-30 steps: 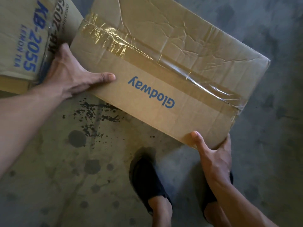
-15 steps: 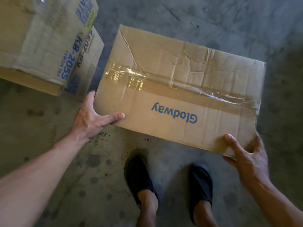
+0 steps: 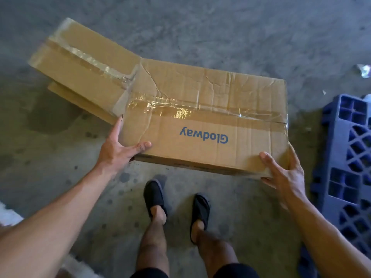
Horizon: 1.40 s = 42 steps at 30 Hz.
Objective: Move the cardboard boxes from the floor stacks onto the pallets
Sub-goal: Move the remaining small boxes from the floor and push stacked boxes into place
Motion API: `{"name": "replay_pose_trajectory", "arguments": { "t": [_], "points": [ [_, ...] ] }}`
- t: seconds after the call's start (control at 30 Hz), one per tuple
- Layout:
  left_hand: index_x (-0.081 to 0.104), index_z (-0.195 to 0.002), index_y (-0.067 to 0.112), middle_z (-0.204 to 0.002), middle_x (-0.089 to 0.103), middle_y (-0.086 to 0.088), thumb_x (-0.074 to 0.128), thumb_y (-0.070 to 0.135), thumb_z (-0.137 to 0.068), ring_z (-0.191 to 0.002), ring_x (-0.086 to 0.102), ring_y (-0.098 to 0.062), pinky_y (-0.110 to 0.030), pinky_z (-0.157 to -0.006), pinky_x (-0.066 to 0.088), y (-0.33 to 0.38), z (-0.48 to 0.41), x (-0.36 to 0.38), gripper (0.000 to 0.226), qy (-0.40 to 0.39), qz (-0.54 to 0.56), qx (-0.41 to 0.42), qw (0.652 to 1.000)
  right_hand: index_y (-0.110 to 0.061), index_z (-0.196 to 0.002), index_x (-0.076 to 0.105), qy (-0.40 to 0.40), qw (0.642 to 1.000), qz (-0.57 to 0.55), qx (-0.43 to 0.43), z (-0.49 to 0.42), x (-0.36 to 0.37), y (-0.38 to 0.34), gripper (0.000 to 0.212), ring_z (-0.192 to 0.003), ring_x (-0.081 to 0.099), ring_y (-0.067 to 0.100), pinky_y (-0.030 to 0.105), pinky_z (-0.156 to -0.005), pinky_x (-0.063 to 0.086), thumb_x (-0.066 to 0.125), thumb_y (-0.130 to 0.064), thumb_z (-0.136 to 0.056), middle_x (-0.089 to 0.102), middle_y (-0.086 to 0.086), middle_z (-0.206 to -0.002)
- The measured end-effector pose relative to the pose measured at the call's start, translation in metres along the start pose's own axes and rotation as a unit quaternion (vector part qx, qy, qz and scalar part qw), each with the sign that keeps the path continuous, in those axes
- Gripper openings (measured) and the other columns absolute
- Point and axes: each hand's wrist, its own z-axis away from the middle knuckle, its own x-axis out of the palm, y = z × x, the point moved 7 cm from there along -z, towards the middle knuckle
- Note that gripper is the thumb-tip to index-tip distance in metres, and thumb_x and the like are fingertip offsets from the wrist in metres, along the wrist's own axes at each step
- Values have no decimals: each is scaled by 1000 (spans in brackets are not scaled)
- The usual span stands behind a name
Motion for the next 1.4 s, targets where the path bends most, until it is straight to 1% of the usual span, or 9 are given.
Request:
{"name": "replay_pose_trajectory", "arguments": {
  "t": [0.27,0.43,0.53,0.63,0.77,0.93,1.07,1.3,1.4],
  "points": [
    [16,-150,58,-158,33,17,89,70,-48,-140,40,-12,-45,-112,42,69,149,-100,125,95,88,28,991,-58,-148,29,-77,990,49,-107,86,-31,-138,102,-126,54,30,56,-88,58,82,-62,-61,42,1,-153],
    [16,-153,50,-153,40,15,91,67,-48,-132,50,-13,-40,-108,45,61,240,-170,130,169,119,38,978,-54,-151,27,-140,973,54,-178,150,-5,-190,99,-119,54,25,47,-86,59,78,-61,-67,42,0,-152],
    [19,-154,47,-153,44,7,93,64,-44,-134,50,-16,-35,-105,48,42,298,-217,134,238,151,43,959,-61,-146,28,-168,960,76,-213,195,25,-208,99,-129,52,31,60,-96,53,78,-77,-61,44,-4,-152],
    [23,-156,41,-152,45,1,95,50,-51,-127,54,-18,-12,-69,56,23,371,-264,127,303,200,65,930,-75,-132,31,-213,942,76,-246,245,66,-219,95,-130,52,33,63,-96,51,77,-86,-50,45,-6,-151],
    [23,-158,30,-144,33,14,87,24,-74,-123,39,-6,-3,-55,46,-6,474,-323,106,392,198,71,896,-71,-137,30,-278,914,77,-284,333,121,-230,104,-126,55,33,61,-92,55,80,-84,-47,47,-5,-149],
    [24,-158,32,-159,31,2,86,29,-73,-141,36,-19,-6,-60,49,-49,571,-392,105,476,172,38,862,-71,-139,27,-336,879,79,-330,428,188,-236,105,-129,54,30,60,-98,51,79,-85,-48,47,-5,-150],
    [23,-150,54,-156,28,16,94,54,-53,-139,42,-22,-49,-87,59,-95,615,-434,121,489,199,33,849,-77,-135,23,-376,854,85,-350,489,239,-235,102,-129,55,26,58,-99,51,78,-86,-49,48,-9,-148],
    [26,-152,47,-148,39,17,94,60,-44,-136,46,-22,-55,-100,50,-152,638,-479,129,507,260,15,822,-59,-145,30,-445,820,66,-353,554,338,-239,114,-133,50,21,56,-104,48,83,-77,-46,45,-14,-146],
    [28,-151,49,-152,40,12,94,61,-45,-137,45,-23,-56,-106,46,-180,640,-495,125,533,262,-23,804,-65,-140,34,-458,810,96,-353,562,383,-231,103,-129,54,22,58,-98,51,83,-79,-50,53,-15,-141]
  ]
}}
